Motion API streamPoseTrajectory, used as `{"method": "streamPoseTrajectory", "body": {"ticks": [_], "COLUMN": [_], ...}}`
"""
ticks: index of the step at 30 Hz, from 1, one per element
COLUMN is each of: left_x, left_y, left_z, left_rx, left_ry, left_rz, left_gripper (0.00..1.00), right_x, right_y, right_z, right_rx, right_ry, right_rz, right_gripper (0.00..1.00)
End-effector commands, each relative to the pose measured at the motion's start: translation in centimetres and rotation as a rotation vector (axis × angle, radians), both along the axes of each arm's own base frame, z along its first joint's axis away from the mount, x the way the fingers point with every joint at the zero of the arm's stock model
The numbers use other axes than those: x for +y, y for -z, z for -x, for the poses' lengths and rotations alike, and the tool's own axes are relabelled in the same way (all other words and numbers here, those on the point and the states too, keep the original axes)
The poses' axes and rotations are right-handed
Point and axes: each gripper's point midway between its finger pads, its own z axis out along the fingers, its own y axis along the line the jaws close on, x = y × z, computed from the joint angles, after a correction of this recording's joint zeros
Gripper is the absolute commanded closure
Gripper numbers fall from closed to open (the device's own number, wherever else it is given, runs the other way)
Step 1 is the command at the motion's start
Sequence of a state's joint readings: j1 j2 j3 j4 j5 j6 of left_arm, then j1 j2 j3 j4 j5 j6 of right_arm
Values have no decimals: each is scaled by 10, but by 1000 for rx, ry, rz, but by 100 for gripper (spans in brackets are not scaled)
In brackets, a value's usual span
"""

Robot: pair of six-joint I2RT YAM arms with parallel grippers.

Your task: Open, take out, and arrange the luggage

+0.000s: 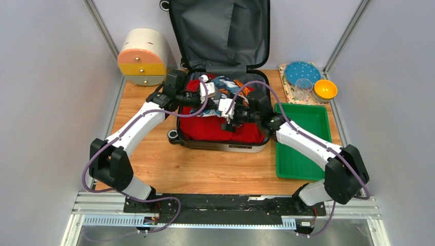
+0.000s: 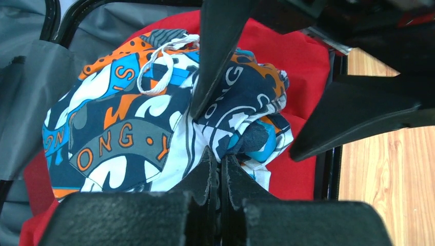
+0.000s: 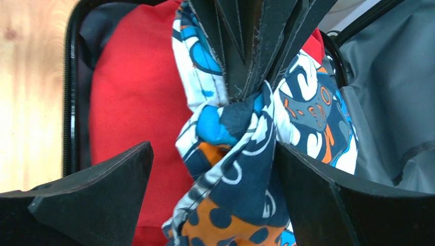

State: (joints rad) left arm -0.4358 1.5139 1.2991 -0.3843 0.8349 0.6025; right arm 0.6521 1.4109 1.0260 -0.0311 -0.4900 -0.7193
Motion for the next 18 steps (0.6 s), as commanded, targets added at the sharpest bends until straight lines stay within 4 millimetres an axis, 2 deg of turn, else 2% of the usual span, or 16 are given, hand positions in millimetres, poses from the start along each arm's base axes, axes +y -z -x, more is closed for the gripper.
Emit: {"method": "streamPoseTrajectory", "body": {"ticks": [1, 3, 4, 6, 7, 9, 10, 11, 12, 14, 15, 16, 17, 18], "left_x": [-6, -7, -6, -6, -6, -4, -4, -2, -1, 2, 5, 7, 9, 11], "left_y": [-32, -36, -35, -39, -38, -42, -43, -44, -49, -56, -64, -68, -72, -78], "left_z": [13, 18, 19, 24, 26, 28, 27, 24, 25, 21, 23, 22, 23, 26], "left_rx": [-28, -28, -22, -14, -5, 5, 8, 8, 17, 9, 13, 9, 11, 30], "left_ry": [55, 69, 71, 79, 83, 66, 56, 26, 9, -35, -51, -62, -72, -87], "left_rz": [67, 77, 80, 89, 89, 93, 94, 90, 98, 106, 123, 137, 151, 172], "left_gripper": [100, 100, 100, 100, 100, 100, 93, 67, 58, 42, 41, 40, 39, 39], "right_x": [10, 10, 8, 6, 5, -2, -4, -11, -17, -35, -45, -50, -71, -80], "right_y": [-38, -38, -42, -49, -53, -67, -74, -77, -89, -96, -110, -115, -117, -125], "right_z": [-30, -37, -43, -49, -50, -53, -52, -54, -51, -53, -48, -44, -48, -46], "right_rx": [-196, -207, -213, -213, -213, -243, -251, -253, -272, -271, -290, -289, -277, -287], "right_ry": [20, 45, 77, 104, 118, 134, 129, 140, 148, 157, 158, 134, 161, 159], "right_rz": [-11, -8, -11, -31, -46, -74, -84, -87, -105, -109, -126, -137, -133, -142], "right_gripper": [8, 14, 23, 35, 48, 63, 80, 96, 100, 100, 100, 100, 100, 100]}}
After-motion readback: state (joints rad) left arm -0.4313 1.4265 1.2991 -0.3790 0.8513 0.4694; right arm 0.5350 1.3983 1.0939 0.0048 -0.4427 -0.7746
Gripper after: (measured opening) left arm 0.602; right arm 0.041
